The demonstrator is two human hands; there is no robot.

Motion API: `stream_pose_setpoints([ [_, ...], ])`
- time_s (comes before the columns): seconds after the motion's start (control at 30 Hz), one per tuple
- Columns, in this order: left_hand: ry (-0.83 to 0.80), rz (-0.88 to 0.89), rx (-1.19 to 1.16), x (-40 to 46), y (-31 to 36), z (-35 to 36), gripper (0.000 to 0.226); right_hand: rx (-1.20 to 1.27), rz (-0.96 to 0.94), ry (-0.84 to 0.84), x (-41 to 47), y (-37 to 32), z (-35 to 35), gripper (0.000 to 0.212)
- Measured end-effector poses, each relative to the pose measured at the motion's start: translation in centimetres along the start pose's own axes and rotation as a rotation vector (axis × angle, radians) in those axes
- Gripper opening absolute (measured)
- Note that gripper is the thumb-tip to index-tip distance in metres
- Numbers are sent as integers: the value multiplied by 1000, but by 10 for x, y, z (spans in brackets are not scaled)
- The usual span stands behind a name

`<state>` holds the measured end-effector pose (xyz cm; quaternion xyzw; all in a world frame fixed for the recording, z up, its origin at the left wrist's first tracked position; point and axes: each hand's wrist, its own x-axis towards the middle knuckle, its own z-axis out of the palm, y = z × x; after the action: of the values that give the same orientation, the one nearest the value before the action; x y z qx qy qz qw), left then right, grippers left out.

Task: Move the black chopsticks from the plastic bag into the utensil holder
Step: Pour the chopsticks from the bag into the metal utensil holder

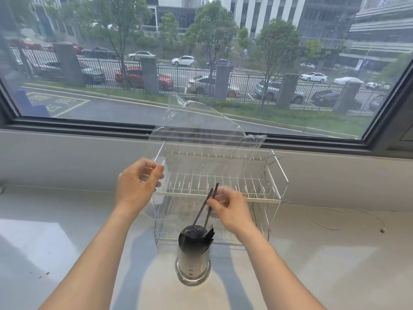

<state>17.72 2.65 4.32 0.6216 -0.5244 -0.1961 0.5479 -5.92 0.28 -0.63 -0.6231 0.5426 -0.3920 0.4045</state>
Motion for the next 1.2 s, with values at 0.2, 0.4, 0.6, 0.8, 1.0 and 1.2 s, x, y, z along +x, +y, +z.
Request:
stream_pose_setpoints([
  [0.2, -47, -95, 46, -12, -19, -2, 11, -152, 45, 26, -2, 12, 6, 12],
  [0.4, -29, -78, 57, -16, -13, -4, 10, -72, 16, 6, -1, -9, -11, 34],
  [0.6, 41, 0, 29, -4, 10, -9, 13, 115, 4, -20, -2, -26, -18, 25],
  [0.8, 46, 0, 21, -5, 12, -10, 12, 188, -47, 50, 1, -32, -28, 11],
  [1.0, 16, -20, 52, -10, 9, -7, 18, 279, -66, 170, 0, -31, -33, 8],
  [1.2, 15, -4, 92, -10, 0, -6, 20, 531, -32, 319, -3, -32, -42, 10],
])
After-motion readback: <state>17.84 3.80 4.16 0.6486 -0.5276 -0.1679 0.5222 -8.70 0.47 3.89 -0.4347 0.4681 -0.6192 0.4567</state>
